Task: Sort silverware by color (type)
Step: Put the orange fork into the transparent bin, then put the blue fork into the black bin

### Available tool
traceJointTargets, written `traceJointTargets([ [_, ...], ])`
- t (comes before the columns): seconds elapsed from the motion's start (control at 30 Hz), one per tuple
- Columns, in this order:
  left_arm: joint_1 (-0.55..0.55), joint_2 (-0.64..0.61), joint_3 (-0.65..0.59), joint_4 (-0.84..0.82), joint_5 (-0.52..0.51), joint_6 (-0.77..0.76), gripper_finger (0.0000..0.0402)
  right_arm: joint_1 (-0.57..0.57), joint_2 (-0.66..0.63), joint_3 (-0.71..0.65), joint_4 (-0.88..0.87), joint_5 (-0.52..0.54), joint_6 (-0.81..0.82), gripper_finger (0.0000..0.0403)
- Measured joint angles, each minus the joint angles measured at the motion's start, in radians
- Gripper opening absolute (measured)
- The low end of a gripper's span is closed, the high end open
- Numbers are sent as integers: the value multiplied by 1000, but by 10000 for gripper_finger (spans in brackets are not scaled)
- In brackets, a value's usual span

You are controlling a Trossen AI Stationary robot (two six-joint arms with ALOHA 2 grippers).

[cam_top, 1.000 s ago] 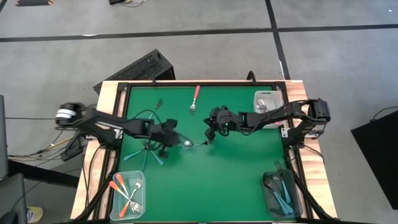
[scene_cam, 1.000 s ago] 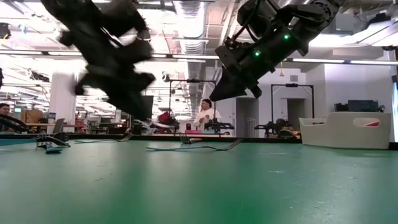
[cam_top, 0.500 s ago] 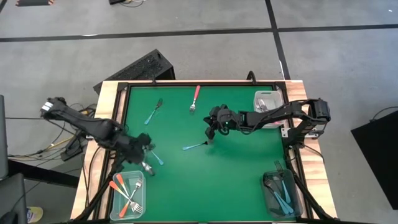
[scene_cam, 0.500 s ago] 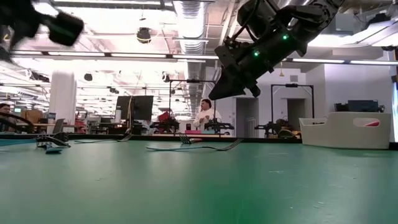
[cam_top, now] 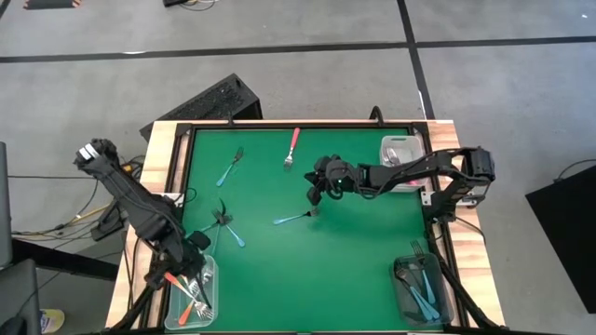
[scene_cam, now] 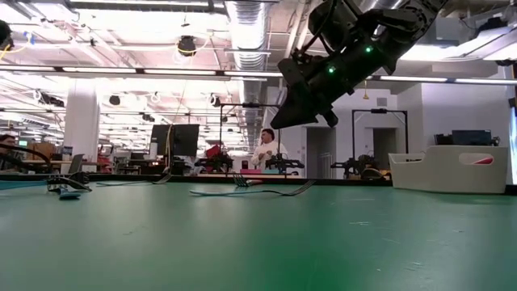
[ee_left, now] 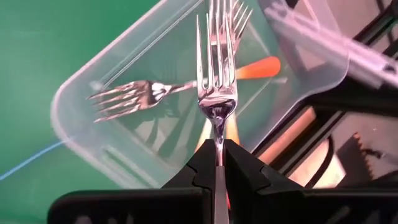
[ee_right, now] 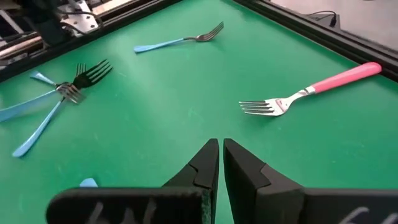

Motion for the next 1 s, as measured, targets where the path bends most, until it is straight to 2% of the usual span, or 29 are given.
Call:
traceJointTargets([
  [0.17, -7, 28, 0, 81, 2, -162, 5, -16, -6, 0, 5, -62, 3, 52],
  [0.33, -7, 29, 0, 145, 21, -181, 13, -8, -6, 0, -14, -63, 3, 52],
  [0.73, -6, 29, 0, 134, 54, -290, 118, 2, -6, 0, -41, -96, 26, 52],
  [0.8, -6, 28, 0, 123, 2, -255, 127, 12, -6, 0, -42, -116, 12, 52],
  [0.9, -6, 25, 0, 140, -141, -107, 129, 40, -5, 0, -32, -146, -49, 52],
  [0.93, -5, 21, 0, 148, -209, -54, 128, 55, 4, 0, -14, -147, -76, 52],
  [1.0, 4, 20, 0, 176, -410, 23, 128, 84, 24, 1, 9, -148, -112, 52],
])
